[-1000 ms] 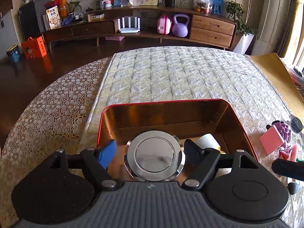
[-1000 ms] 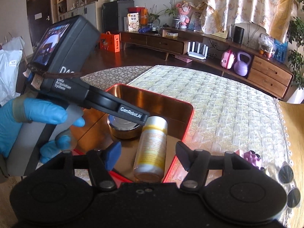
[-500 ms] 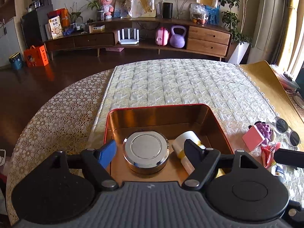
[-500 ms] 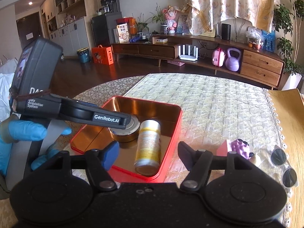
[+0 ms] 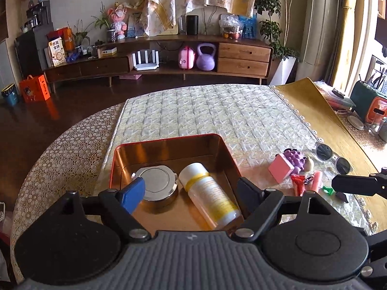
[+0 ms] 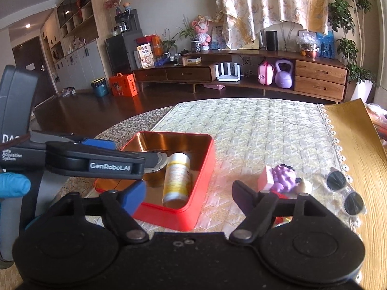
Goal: Organize rigid objects
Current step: 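Open the left tool releasing the silver tin while the right tool releases the bottle, then move the left tool to the blue-label bottle while the right tool reaches the purple block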
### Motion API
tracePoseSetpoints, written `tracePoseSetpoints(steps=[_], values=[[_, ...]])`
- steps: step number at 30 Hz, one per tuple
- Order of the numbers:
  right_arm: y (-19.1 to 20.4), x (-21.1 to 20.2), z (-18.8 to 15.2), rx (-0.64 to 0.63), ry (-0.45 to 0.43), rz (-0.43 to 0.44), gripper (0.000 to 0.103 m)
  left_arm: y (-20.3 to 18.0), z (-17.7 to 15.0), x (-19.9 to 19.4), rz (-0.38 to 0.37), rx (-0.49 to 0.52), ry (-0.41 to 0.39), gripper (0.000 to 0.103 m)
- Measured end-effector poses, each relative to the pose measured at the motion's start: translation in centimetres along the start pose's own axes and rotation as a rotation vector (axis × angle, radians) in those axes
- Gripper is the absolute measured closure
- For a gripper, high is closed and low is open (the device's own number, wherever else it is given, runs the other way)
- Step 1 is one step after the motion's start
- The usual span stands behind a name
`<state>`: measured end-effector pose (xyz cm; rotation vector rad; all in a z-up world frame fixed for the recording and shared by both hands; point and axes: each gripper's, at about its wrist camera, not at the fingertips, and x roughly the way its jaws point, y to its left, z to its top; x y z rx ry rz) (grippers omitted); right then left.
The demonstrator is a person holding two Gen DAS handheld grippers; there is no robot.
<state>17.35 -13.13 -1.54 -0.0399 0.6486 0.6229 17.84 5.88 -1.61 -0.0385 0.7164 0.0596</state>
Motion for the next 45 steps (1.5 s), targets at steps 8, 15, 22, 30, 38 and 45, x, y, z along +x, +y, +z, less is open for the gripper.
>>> tracePoseSetpoints(steps=[8, 15, 22, 30, 38, 45], values=[[-2.3, -2.9, -1.8, 0.065, -0.032, -0.02, 0.011, -2.6, -1.0, -1.7, -0.069, 0.002, 0.0, 0.018], [-4.4, -5.3, -3.6, 0.103, -0.072, -0.059, 0.001, -4.9, -2.0, -2.9, -0.165, -0.026, 0.002, 0.005], [-7.0, -7.0, -5.6, 0.137, -0.082, -0.118, 0.0, -7.0, -2.7, -2.8, -0.241, -0.065, 0.035, 0.001], [-10.5, -7.5, -7.2, 0.143, -0.071, -0.218, 0.001, -9.8, -4.0, -1.7, -0.273, -0.044, 0.064, 0.0], [-13.7, -5.9, -8.0, 0.15, -0.034, -0.264, 0.002, -12.6, -5.1, 0.9, -0.289, -0.033, 0.11, 0.0], [-15.8, -3.5, -8.0, 0.142, 0.007, -0.259, 0.009, -14.3, -6.0, 4.0, -0.24, -0.032, 0.137, 0.0]])
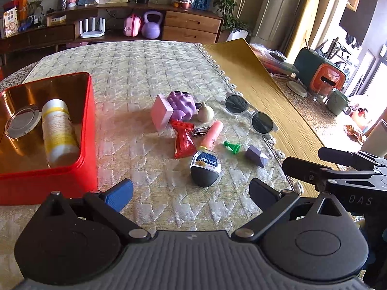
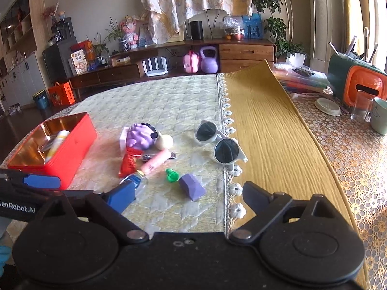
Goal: Organize rigid objects
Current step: 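Move the left tool to the blue-label bottle while the right tool reaches the purple block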
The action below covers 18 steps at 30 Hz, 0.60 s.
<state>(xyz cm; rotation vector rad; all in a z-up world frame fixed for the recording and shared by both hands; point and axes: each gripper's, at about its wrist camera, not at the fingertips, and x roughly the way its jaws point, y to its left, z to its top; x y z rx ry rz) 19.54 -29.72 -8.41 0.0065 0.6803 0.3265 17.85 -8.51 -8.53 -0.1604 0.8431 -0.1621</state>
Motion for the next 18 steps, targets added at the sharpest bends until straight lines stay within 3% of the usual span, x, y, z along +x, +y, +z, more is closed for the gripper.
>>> tracePoseSetpoints(steps=[6, 13, 18], values=[[-1.4, 2.2, 0.6, -0.001, 0.027, 0.034, 0.021, -0.4, -0.2, 2.8, 0.018, 0.023, 0.02, 0.0], [-1.8, 4.4, 0.9, -0.018, 0.068, 0.061, 0.027, -1.3, -0.4, 4.9, 0.022, 0.082, 0.02, 0.001], [-1.5, 5.8, 0.7, -0.042, 0.107, 0.081, 0.039, -2.1, -0.3, 6.1, 0.023, 0.124, 0.011, 0.001]])
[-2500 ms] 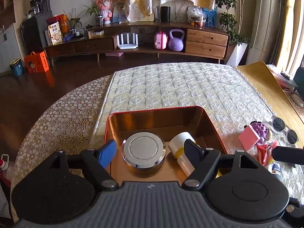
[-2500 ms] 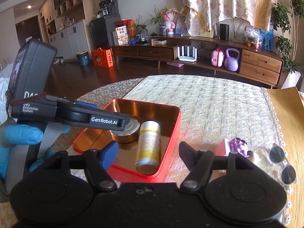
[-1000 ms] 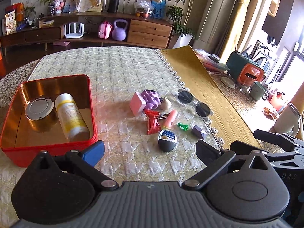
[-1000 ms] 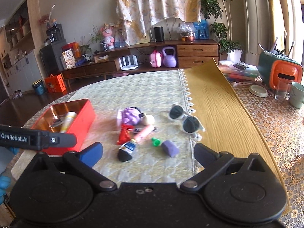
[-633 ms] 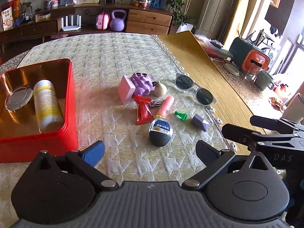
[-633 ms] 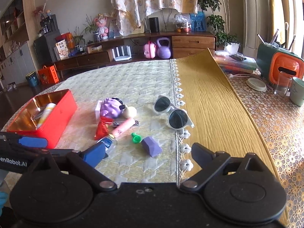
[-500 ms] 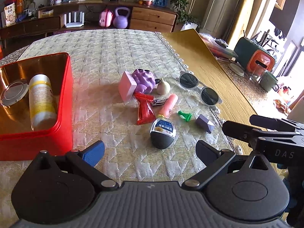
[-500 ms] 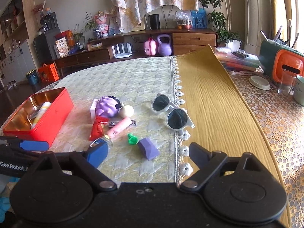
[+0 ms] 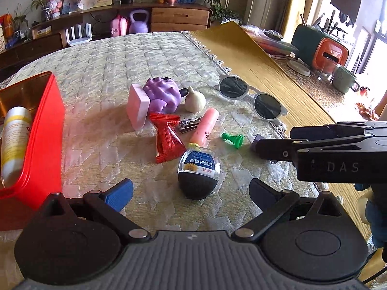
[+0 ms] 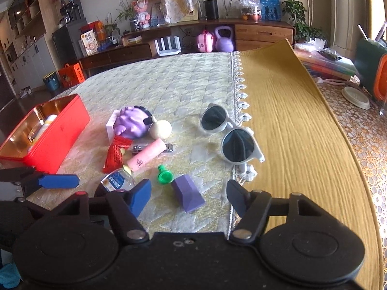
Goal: Organize rigid objects
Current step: 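Move the left tool to the blue-label bottle while the right tool reaches the purple block, then close the left tool on the blue-label bottle while the right tool grasps the purple block, then carry the blue-label bottle and purple block with both tools into the red box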
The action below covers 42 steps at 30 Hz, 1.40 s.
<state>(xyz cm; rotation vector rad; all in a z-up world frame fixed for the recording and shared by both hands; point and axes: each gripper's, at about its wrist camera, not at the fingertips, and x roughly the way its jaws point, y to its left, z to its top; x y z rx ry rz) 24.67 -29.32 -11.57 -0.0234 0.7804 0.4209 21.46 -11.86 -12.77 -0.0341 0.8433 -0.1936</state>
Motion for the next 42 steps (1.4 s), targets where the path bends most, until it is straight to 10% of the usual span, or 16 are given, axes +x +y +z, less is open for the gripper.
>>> tracePoseSetpoints(steps=[11, 22, 42], values=[[-0.1, 1.2, -0.2, 0.002, 0.02, -0.006, 0.058, -0.8, 0.4, 1.2, 0.006, 0.045, -0.031, 0.009], [-0.2, 1.0, -0.3, 0.007, 0.009, -0.038, 0.082, -0.6, 0.6, 0.7, 0.03, 0.051, -0.057, 0.063], [3.4, -4.4, -0.9, 0.045, -0.043, -0.024, 0.083, 1.3, 0.6, -3.3, 0.031, -0.01, -0.03, 0.064]])
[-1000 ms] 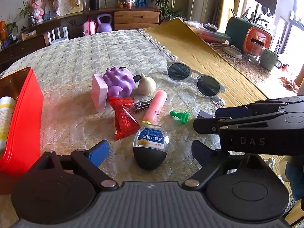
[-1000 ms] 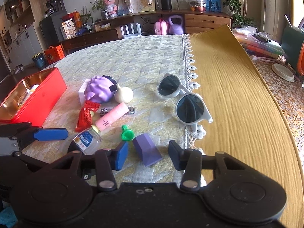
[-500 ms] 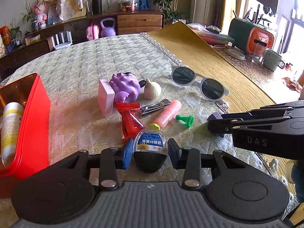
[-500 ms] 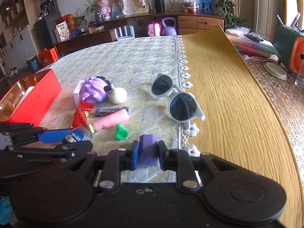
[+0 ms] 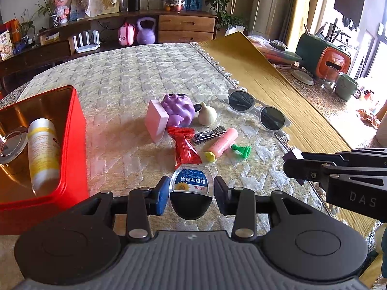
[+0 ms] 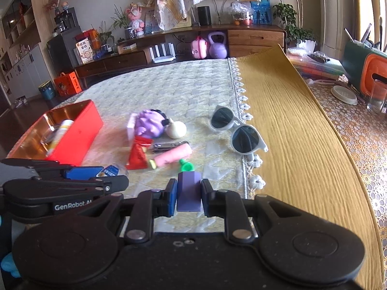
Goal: Organize rigid objects
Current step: 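Carry the blue-label bottle and purple block with both tools into the red box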
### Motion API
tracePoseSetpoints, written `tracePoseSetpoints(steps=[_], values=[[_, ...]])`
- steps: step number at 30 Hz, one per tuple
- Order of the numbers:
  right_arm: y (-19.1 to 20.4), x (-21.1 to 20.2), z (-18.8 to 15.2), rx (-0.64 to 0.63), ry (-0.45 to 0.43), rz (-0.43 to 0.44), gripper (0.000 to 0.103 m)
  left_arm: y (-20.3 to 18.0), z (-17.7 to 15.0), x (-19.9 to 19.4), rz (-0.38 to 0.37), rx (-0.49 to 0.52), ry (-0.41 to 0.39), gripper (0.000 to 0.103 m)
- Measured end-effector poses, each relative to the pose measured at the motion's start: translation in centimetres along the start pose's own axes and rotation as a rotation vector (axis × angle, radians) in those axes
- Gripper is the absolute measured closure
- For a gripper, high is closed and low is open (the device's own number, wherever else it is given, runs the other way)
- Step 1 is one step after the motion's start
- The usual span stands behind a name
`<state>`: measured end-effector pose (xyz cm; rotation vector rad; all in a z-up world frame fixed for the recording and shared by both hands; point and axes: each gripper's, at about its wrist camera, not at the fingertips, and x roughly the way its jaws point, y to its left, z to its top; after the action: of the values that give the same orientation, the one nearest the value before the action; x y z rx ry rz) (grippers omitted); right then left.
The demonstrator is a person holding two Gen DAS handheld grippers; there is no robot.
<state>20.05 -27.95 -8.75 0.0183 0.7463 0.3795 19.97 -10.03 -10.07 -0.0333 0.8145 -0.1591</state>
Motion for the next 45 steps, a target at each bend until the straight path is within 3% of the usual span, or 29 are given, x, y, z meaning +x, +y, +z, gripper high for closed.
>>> tracePoseSetpoints(steps=[13, 27, 45], values=[[6.0, -3.3, 1.4, -0.054, -0.045, 0.075, 0.083, 3.9, 0.2, -5.9, -0.003, -0.08, -0.026, 0.064], [13.0, -2.6, 4.2, -0.146, -0.058, 0.17, 0.083, 11.3, 1.3, -10.1, 0.087, -0.169, -0.074, 0.064], [19.4, 3.5, 7.6, -0.215, 0.005, 0.243, 0.083, 20.0, 1.2, -7.5, 0.212, -0.228, 0.002, 0.064]])
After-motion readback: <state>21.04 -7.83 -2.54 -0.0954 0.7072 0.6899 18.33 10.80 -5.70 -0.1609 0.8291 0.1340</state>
